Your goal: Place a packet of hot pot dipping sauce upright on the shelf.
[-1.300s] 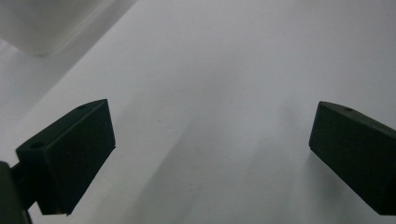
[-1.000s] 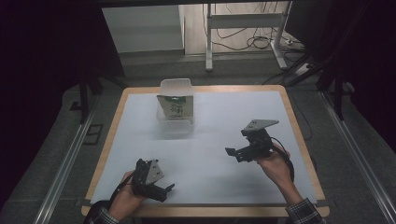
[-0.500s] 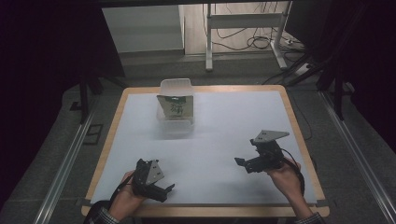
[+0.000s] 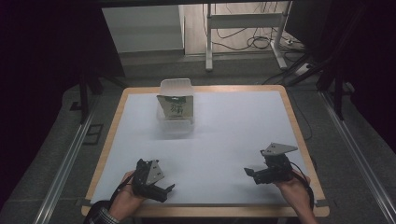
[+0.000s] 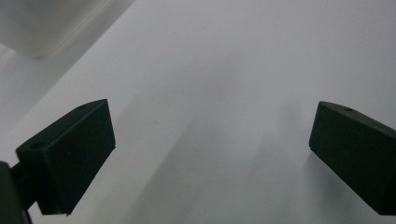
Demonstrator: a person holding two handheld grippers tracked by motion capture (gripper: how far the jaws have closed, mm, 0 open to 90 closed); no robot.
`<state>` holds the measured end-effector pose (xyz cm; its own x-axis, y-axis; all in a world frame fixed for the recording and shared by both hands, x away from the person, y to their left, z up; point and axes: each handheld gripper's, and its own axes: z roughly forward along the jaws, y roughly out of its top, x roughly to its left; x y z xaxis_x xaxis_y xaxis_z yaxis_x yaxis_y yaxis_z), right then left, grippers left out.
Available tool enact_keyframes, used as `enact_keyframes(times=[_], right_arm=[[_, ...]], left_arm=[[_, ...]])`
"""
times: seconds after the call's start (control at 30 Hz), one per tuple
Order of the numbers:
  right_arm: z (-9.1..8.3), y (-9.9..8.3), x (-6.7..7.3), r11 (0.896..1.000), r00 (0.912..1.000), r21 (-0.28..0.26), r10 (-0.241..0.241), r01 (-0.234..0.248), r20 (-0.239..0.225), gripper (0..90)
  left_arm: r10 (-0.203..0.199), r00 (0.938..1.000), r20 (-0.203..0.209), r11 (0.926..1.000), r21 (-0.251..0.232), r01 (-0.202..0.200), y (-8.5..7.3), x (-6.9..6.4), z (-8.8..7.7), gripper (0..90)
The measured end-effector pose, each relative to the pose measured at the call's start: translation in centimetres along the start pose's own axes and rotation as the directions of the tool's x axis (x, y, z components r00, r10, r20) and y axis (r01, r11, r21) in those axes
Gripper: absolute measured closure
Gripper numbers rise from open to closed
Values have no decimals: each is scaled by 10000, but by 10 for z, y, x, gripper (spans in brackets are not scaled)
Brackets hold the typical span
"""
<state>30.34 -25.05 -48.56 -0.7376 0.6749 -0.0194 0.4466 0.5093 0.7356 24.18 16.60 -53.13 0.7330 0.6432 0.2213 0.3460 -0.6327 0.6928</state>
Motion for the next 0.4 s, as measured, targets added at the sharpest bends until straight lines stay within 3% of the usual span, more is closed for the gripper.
enact_keyframes(times=[0.2,0.3,0.4], right_arm=[[2,-16,-3,9989,9991,473,1,-20,414,65],[5,-20,-4,9960,9986,804,358,-390,400,62],[8,-21,-5,9936,9980,1050,361,-415,527,56]], left_arm=[[-28,10000,9,10000,-17,28,0,0,0,2],[-37,10000,13,10000,-31,37,0,1,-1,1],[-36,10000,4,10000,-46,36,0,1,0,1]])
